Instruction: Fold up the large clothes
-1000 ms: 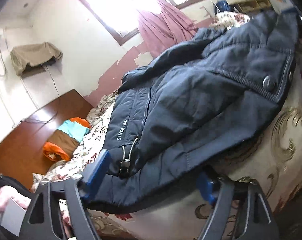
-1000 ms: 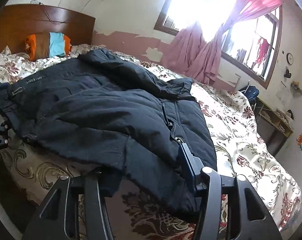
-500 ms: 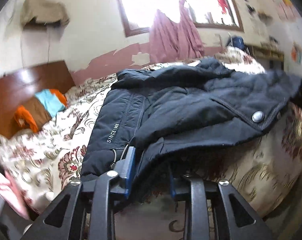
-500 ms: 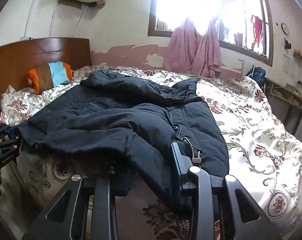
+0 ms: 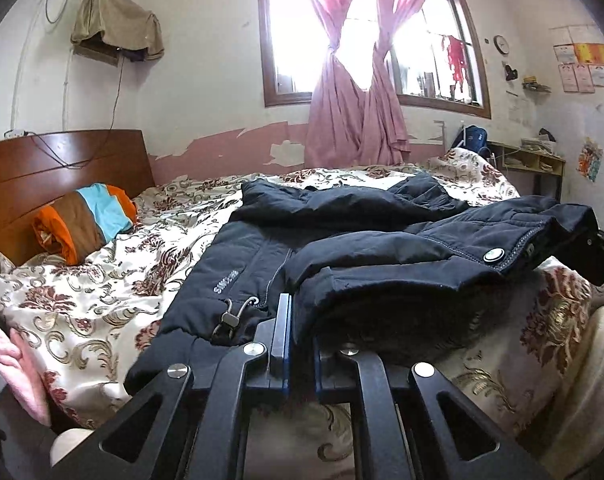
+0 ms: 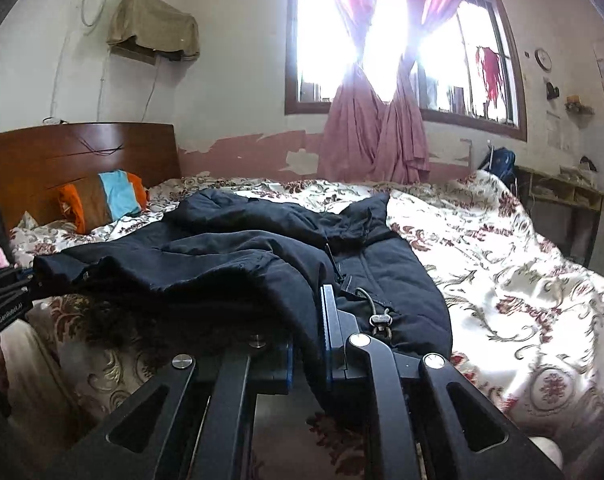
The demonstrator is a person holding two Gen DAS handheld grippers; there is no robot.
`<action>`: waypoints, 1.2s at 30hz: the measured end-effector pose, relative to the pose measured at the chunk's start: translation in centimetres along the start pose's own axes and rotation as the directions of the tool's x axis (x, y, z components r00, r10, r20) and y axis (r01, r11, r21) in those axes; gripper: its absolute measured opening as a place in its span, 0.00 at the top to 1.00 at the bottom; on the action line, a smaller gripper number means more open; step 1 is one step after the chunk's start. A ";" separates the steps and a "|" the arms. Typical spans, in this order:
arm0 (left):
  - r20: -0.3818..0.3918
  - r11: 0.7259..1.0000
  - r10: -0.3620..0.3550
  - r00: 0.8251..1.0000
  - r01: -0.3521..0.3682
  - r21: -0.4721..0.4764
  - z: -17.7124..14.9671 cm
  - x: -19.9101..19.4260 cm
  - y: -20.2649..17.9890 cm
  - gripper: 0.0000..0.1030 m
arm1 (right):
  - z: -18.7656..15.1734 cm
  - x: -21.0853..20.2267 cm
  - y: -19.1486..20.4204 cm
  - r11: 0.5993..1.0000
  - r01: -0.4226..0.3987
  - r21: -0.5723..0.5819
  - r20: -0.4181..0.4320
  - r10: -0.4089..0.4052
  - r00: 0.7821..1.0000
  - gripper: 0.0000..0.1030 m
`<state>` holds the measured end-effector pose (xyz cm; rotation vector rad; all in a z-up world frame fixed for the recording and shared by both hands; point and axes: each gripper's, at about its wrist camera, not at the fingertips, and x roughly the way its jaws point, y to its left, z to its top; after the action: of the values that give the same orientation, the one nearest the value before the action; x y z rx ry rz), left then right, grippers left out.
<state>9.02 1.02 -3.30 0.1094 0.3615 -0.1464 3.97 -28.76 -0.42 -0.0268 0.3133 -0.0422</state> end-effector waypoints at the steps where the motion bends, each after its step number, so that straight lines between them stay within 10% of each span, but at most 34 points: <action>1: 0.001 1.000 -0.004 1.000 0.004 -0.002 0.3 -0.6 0.1 0.93 | 0.2 -0.7 0.0 1.000 -0.006 -0.003 0.008 0.006 1.000 0.91; 17: 0.226 0.999 -0.028 0.974 0.023 0.025 9.6 -3.9 0.6 0.94 | 7.9 -5.7 0.9 0.998 0.021 -0.061 0.206 -0.008 0.979 0.94; 36: 0.247 0.993 0.007 0.969 -0.036 0.115 21.7 14.2 -0.7 0.93 | 19.9 15.8 -2.6 0.997 0.020 -0.078 0.100 -0.012 0.995 0.94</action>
<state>29.48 -4.33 11.75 0.2104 0.1033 -0.1580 25.03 -31.65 13.68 -0.1092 0.2153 -0.0443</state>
